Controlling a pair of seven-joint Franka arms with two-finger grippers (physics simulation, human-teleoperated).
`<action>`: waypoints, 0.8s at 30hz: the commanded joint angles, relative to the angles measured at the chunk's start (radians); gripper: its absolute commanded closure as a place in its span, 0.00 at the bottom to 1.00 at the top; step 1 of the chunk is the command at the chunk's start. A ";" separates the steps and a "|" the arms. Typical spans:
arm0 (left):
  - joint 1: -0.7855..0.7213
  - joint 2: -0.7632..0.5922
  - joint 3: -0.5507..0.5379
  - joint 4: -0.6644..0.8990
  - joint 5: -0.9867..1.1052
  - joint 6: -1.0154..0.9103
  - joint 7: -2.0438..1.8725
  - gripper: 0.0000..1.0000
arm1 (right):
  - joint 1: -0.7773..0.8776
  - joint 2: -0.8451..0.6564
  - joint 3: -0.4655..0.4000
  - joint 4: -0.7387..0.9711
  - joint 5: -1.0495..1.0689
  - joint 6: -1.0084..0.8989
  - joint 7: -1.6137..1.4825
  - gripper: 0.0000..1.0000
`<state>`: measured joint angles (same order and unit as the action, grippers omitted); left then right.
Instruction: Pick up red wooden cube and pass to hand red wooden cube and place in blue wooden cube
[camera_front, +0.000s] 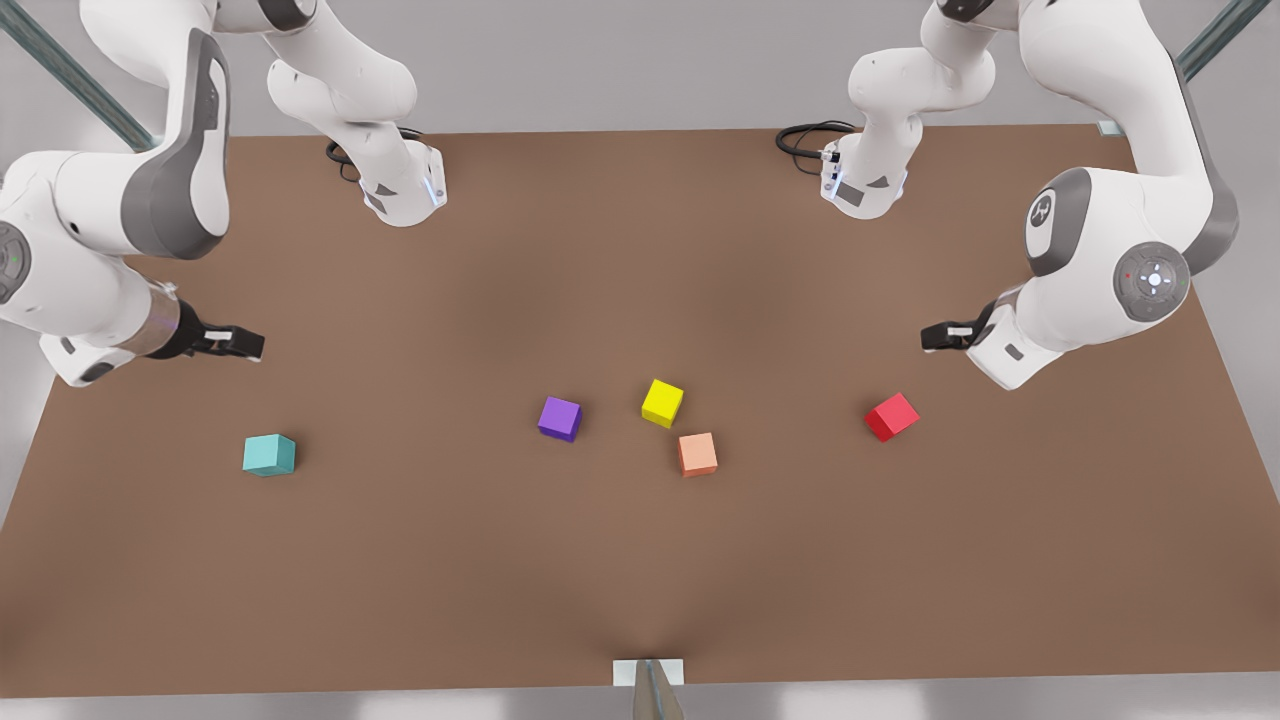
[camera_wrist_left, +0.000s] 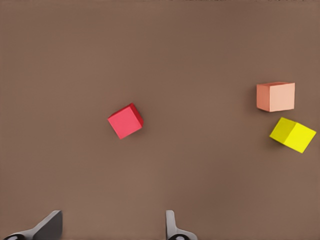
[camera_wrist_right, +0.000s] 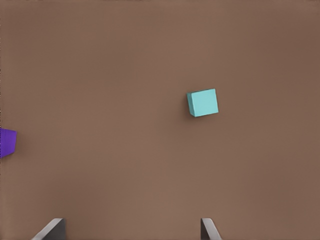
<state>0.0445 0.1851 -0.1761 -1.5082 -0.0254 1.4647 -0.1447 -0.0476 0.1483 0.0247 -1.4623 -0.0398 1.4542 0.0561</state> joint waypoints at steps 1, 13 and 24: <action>-0.002 -0.001 0.000 0.000 -0.001 0.014 -0.041 0.00 | 0.000 -0.001 0.000 0.000 0.005 0.041 -0.016 0.00; -0.025 0.298 0.128 -0.205 -0.008 0.477 -0.298 0.00 | 0.032 -0.009 0.014 -0.003 0.012 0.044 -0.012 0.00; -0.067 0.286 0.156 -0.395 -0.097 0.683 -0.549 0.00 | 0.061 0.010 0.011 -0.020 0.057 0.092 -0.001 0.00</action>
<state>-0.0200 0.4735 -0.0206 -1.9016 -0.1187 2.0585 -0.4184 0.0110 0.1590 0.0353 -1.4800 0.0137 1.5312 0.0489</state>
